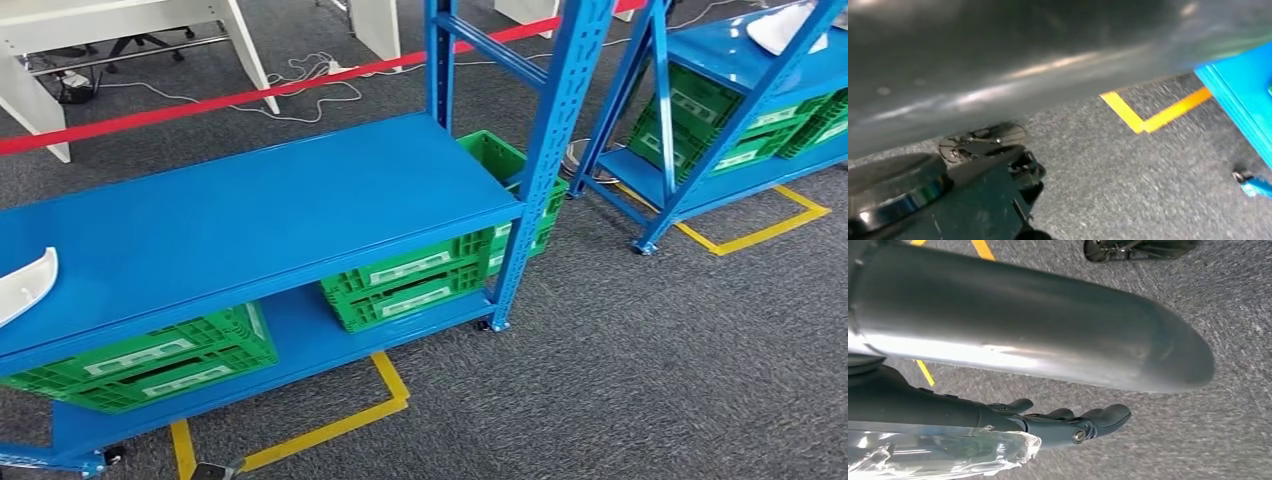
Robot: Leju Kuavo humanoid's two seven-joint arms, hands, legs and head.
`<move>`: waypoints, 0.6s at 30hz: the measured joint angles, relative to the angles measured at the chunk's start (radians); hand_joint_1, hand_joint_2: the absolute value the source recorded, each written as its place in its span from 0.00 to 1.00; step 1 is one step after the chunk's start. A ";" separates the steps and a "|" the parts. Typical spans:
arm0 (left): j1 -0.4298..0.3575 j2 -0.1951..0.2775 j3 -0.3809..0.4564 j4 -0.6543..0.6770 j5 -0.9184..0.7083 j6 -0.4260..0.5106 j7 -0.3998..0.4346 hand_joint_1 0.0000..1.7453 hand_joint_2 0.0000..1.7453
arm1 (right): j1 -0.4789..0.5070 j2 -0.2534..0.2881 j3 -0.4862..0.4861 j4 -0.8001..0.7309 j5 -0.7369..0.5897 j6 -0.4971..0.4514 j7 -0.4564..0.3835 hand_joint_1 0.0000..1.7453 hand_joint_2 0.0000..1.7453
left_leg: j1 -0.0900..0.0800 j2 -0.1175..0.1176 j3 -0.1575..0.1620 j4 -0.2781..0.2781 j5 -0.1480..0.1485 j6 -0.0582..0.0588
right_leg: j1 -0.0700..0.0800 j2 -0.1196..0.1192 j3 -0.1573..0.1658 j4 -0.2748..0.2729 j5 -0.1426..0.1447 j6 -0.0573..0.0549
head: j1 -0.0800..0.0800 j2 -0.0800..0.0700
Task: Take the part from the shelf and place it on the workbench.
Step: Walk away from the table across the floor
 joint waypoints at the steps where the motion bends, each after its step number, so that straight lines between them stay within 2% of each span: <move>1: 0.000 0.000 0.000 0.000 0.000 0.000 0.000 0.00 0.00 | -0.001 0.000 -0.001 0.000 0.001 0.000 0.000 0.00 0.00 | -0.001 -0.008 0.000 -0.005 -0.003 0.004 | 0.002 -0.013 0.006 -0.001 -0.002 0.004 | 0.000 0.000; 2: 0.002 0.000 0.000 0.000 0.000 0.000 0.000 0.00 0.00 | -0.003 0.000 -0.001 0.000 0.002 0.000 0.000 0.00 0.00 | 0.001 -0.021 0.000 -0.009 -0.001 0.007 | 0.002 -0.023 0.011 -0.003 -0.005 0.009 | 0.000 0.000; 3: 0.005 0.000 0.000 -0.001 0.001 0.000 0.000 0.00 0.00 | -0.005 0.000 -0.002 0.000 0.003 0.000 0.000 0.00 0.00 | 0.005 -0.033 0.002 -0.014 0.002 0.011 | 0.001 -0.012 0.013 0.001 -0.012 0.013 | 0.001 0.000; 4: 0.006 0.001 0.000 -0.001 0.002 0.000 0.000 0.00 0.00 | -0.006 0.000 -0.002 0.000 0.004 0.000 -0.001 0.00 0.00 | 0.008 -0.046 0.004 -0.019 0.005 0.016 | -0.001 0.013 0.007 0.020 -0.026 0.018 | 0.003 0.000; 5: 0.005 0.000 0.001 -0.001 0.002 0.000 0.000 0.00 0.00 | -0.006 0.000 -0.002 -0.001 0.005 0.000 -0.001 0.00 0.00 | 0.012 -0.059 0.007 -0.024 0.008 0.020 | -0.003 0.047 -0.012 0.062 -0.050 0.023 | 0.005 0.000; 6: 0.004 -0.001 0.001 -0.001 0.003 0.000 0.000 0.00 0.00 | -0.006 0.000 -0.003 -0.001 0.006 0.000 -0.001 0.00 0.00 | 0.013 -0.072 0.007 -0.024 0.009 0.022 | -0.005 0.083 -0.044 0.126 -0.079 0.026 | 0.008 0.000; 7: 0.002 -0.003 0.001 -0.001 0.003 0.000 0.000 0.00 0.00 | -0.004 0.000 -0.004 -0.001 0.007 0.000 -0.001 0.00 0.00 | 0.013 -0.086 0.006 -0.024 0.009 0.023 | -0.006 0.102 -0.083 0.199 -0.106 0.028 | 0.009 0.000; 8: 0.002 -0.004 0.001 -0.001 0.003 0.001 0.000 0.00 0.00 | -0.002 0.000 -0.005 -0.002 0.008 0.000 0.000 0.00 0.00 | 0.013 -0.101 0.006 -0.024 0.009 0.023 | -0.007 0.110 -0.119 0.259 -0.122 0.030 | 0.010 0.000; 9: 0.003 -0.005 0.001 -0.001 0.003 0.001 0.000 0.00 0.00 | -0.001 0.000 -0.007 -0.002 0.009 -0.001 -0.001 0.00 0.00 | 0.014 -0.115 0.007 -0.024 0.008 0.023 | -0.007 0.113 -0.142 0.288 -0.117 0.032 | 0.010 0.000; 10: 0.004 -0.005 0.001 -0.001 0.003 0.001 0.000 0.00 0.00 | 0.000 0.000 -0.009 -0.003 0.010 -0.001 -0.002 0.00 0.00 | 0.014 -0.130 0.009 -0.023 0.008 0.022 | -0.008 0.114 -0.146 0.276 -0.092 0.032 | 0.010 0.000; 11: 0.004 -0.005 0.001 -0.001 0.003 0.001 0.000 0.00 0.00 | 0.000 0.000 -0.011 -0.003 0.011 -0.002 -0.003 0.00 0.00 | 0.016 -0.145 0.011 -0.023 0.007 0.020 | -0.009 0.120 -0.131 0.225 -0.050 0.033 | 0.010 0.000; 12: 0.004 -0.006 0.001 -0.001 0.003 0.001 0.000 0.00 0.00 | 0.000 0.000 -0.013 -0.004 0.012 -0.002 -0.004 0.00 0.00 | 0.017 -0.159 0.013 -0.021 0.005 0.017 | -0.013 0.139 -0.106 0.156 -0.007 0.034 | 0.010 0.000; 13: 0.003 -0.006 0.001 -0.001 0.003 0.001 0.000 0.00 0.00 | 0.000 0.000 -0.015 -0.004 0.013 -0.003 -0.005 0.00 0.00 | 0.017 -0.172 0.012 -0.018 0.003 0.012 | -0.018 0.168 -0.080 0.091 0.021 0.035 | 0.012 0.000; 14: 0.002 -0.006 0.001 -0.001 0.003 0.001 0.000 0.00 0.00 | -0.001 0.000 -0.017 -0.005 0.015 -0.003 -0.006 0.00 0.00 | 0.016 -0.185 0.009 -0.015 0.003 0.007 | -0.022 0.192 -0.059 0.046 0.036 0.033 | 0.012 0.000; 15: 0.002 -0.006 0.001 -0.001 0.003 0.002 0.000 0.00 0.00 | -0.001 0.000 -0.019 -0.005 0.016 -0.004 -0.006 0.00 0.00 | 0.016 -0.196 0.004 -0.013 0.004 0.000 | -0.024 0.210 -0.049 0.026 0.037 0.029 | 0.012 0.000; 16: 0.002 -0.005 0.001 -0.001 0.003 0.002 0.000 0.00 0.00 | -0.001 0.000 -0.021 -0.006 0.017 -0.004 -0.006 0.00 0.00 | 0.017 -0.209 -0.001 -0.011 0.007 -0.006 | -0.024 0.212 -0.046 0.021 0.033 0.023 | 0.012 0.000; 17: 0.004 -0.005 0.001 -0.001 0.003 0.002 0.000 0.00 0.00 | -0.001 0.000 -0.022 -0.006 0.018 -0.005 -0.006 0.00 0.00 | 0.019 -0.221 -0.006 -0.012 0.010 -0.012 | -0.024 0.199 -0.044 0.022 0.034 0.015 | 0.012 0.000; 18: 0.007 -0.004 0.001 -0.001 0.003 0.002 0.000 0.00 0.00 | -0.001 0.000 -0.022 -0.007 0.018 -0.005 -0.007 0.00 0.00 | 0.020 -0.220 -0.009 -0.009 0.008 -0.017 | -0.023 0.186 -0.043 0.020 0.036 0.009 | 0.011 0.000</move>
